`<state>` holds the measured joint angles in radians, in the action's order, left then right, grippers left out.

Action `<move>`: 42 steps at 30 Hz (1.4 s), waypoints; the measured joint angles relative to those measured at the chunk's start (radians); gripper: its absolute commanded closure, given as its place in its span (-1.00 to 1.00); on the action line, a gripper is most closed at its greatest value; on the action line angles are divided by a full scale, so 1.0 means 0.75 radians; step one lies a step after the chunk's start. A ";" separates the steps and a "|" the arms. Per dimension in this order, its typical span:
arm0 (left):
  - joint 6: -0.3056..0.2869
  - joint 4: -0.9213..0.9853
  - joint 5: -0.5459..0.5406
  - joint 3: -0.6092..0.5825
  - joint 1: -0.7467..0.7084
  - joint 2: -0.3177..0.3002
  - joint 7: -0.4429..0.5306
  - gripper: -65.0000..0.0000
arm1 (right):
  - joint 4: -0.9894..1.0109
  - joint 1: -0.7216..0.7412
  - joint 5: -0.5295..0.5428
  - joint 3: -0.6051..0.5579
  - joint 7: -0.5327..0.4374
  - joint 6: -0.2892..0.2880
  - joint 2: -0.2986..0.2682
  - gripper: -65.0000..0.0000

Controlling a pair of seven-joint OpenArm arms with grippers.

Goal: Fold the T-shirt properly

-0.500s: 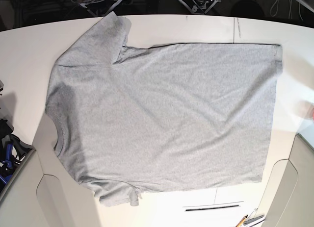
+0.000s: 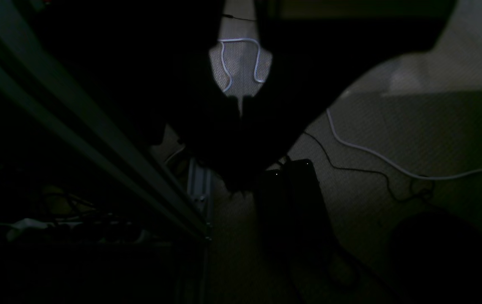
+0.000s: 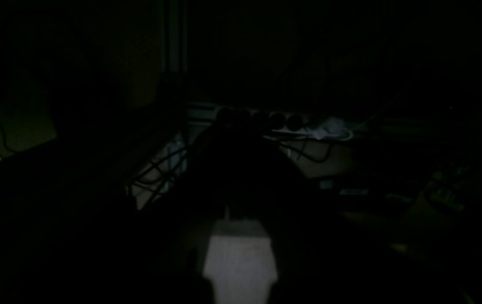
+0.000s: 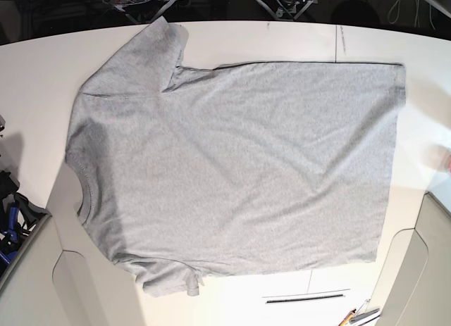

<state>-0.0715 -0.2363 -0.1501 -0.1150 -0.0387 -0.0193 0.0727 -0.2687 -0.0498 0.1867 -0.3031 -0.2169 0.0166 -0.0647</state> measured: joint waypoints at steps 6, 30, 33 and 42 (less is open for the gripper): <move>0.000 0.000 0.000 0.000 0.000 0.000 0.000 1.00 | 0.000 0.000 0.000 0.000 0.000 0.000 0.000 1.00; 0.000 -0.011 0.000 0.000 -0.024 0.000 0.021 1.00 | -0.021 -0.017 0.000 0.000 -0.009 0.003 -0.003 1.00; 0.000 -0.065 0.000 0.000 -0.092 0.000 0.056 1.00 | -0.084 -0.075 0.001 0.000 -0.016 0.007 -0.018 1.00; -0.086 -0.452 -0.019 -0.003 -0.461 -0.089 0.055 1.00 | -0.460 -0.409 -0.001 0.000 -0.006 0.013 -0.149 1.00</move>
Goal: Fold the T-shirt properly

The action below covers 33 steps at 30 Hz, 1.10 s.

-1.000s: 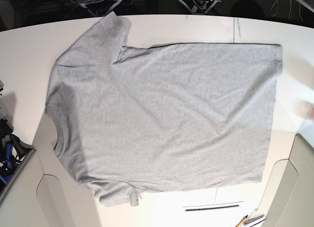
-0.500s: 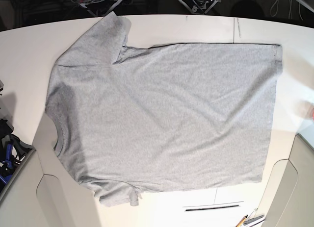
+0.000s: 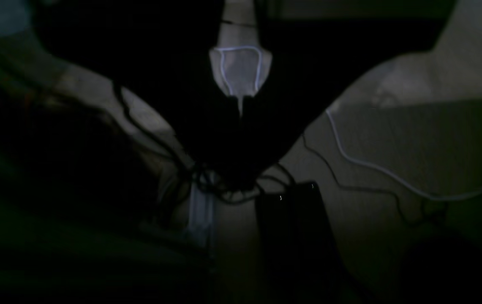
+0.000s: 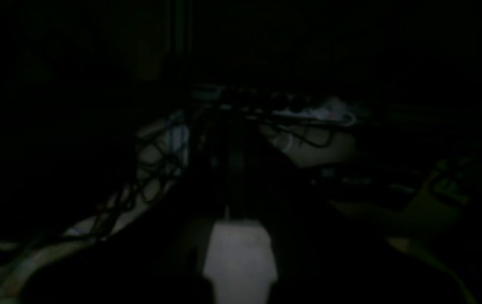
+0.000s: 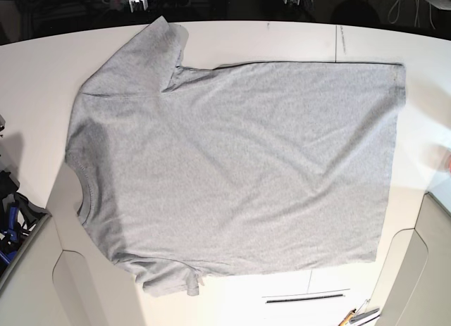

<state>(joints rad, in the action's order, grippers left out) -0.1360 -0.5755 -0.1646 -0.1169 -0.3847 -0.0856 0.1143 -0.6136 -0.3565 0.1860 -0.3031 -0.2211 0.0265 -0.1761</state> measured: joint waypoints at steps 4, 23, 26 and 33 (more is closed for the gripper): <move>-0.079 -0.238 -0.052 0.000 -0.205 -0.118 -0.001 1.00 | -0.268 -0.210 0.006 0.000 -0.001 0.003 -0.133 1.00; -0.736 -1.482 -0.659 0.561 -0.950 -0.370 -0.690 1.00 | -1.580 -1.032 0.505 0.537 0.121 -0.010 -0.525 1.00; -0.735 -1.527 -0.839 0.645 -0.952 -0.370 -0.783 1.00 | -1.608 -1.008 0.618 0.653 0.127 -0.084 -0.514 1.00; -0.735 -1.529 -1.035 0.778 -0.949 -0.370 -0.836 1.00 | -1.566 -0.710 1.049 0.997 0.463 -0.302 -0.244 1.00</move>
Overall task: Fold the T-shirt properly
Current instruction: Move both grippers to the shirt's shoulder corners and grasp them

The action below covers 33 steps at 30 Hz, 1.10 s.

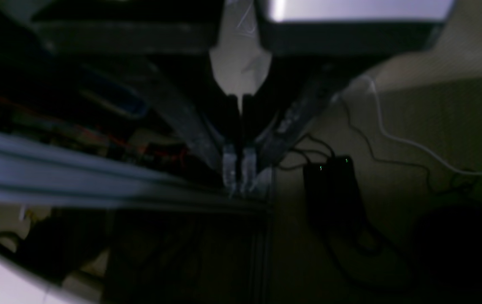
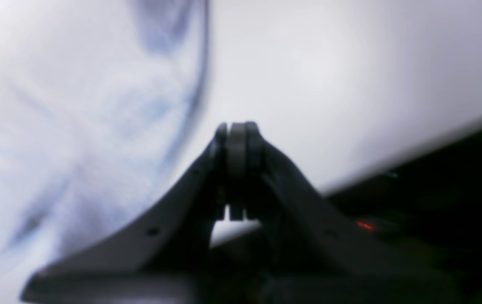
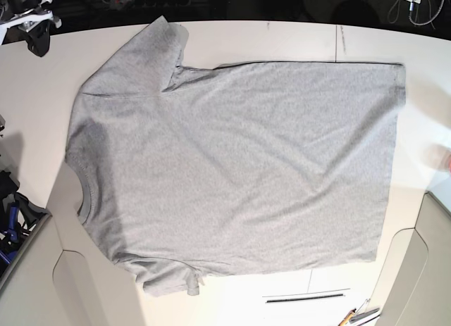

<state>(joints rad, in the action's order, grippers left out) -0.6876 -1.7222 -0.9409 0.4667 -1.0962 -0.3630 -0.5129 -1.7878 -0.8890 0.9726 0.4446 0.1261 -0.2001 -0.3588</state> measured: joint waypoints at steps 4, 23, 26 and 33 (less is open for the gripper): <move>0.002 0.001 -0.055 0.006 0.040 0.003 -0.065 1.00 | 0.104 0.167 0.042 0.036 0.049 -0.017 0.099 1.00; 0.002 0.001 -0.130 0.005 0.173 0.004 -0.143 0.17 | 0.346 0.637 -0.248 -0.037 0.189 0.054 0.251 0.29; 0.002 0.001 -0.130 0.005 0.173 0.004 -0.144 0.17 | 0.410 0.666 -0.240 -0.069 0.172 0.040 0.246 0.29; 0.002 0.001 -0.131 0.013 0.197 0.007 -0.144 0.17 | 0.439 0.671 -0.264 -0.162 0.169 -0.054 0.243 0.87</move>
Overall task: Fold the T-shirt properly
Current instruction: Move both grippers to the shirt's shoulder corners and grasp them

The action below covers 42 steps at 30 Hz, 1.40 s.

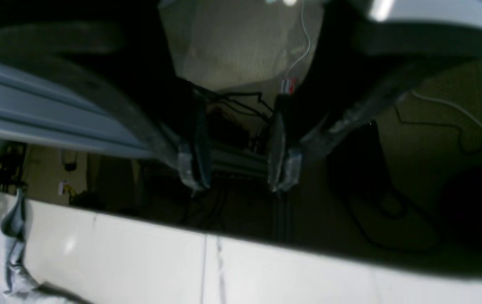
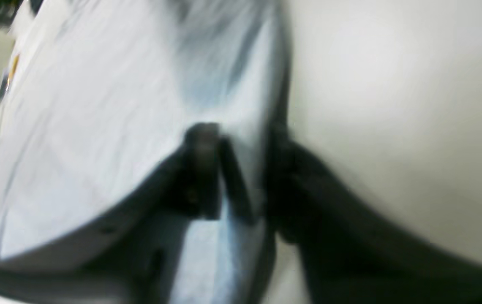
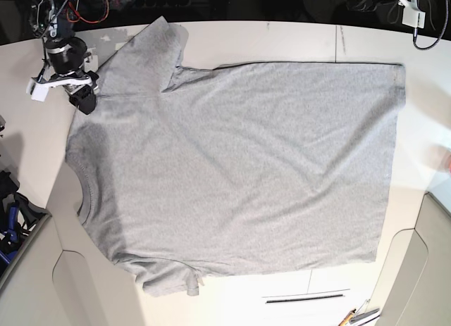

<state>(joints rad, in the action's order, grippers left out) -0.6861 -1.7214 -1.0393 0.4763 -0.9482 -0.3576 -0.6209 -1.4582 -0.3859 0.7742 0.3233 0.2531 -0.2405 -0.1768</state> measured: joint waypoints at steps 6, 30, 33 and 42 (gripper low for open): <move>-0.002 0.001 -0.002 0.180 0.089 0.004 -0.004 0.16 | 0.001 -0.002 -0.066 -0.026 -0.003 -0.019 0.003 1.00; 0.091 0.577 -0.045 0.330 0.593 -0.121 -0.035 0.01 | 0.001 -0.002 -0.056 -0.026 -0.003 -0.018 0.003 1.00; 0.091 0.580 -0.062 0.294 0.592 -0.124 -0.034 0.01 | 0.001 -0.002 -0.056 -0.026 -0.003 -0.018 0.003 1.00; 0.021 0.570 -0.142 0.071 0.600 -0.133 -0.040 0.01 | 0.001 -0.002 -0.056 -0.026 -0.003 -0.018 0.003 1.00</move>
<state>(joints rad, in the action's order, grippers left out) -0.6704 -1.2942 -1.1461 0.5297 -0.4980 -0.4576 -0.6510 -1.4574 -0.3874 0.7322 0.3035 0.2512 -0.2543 -0.1745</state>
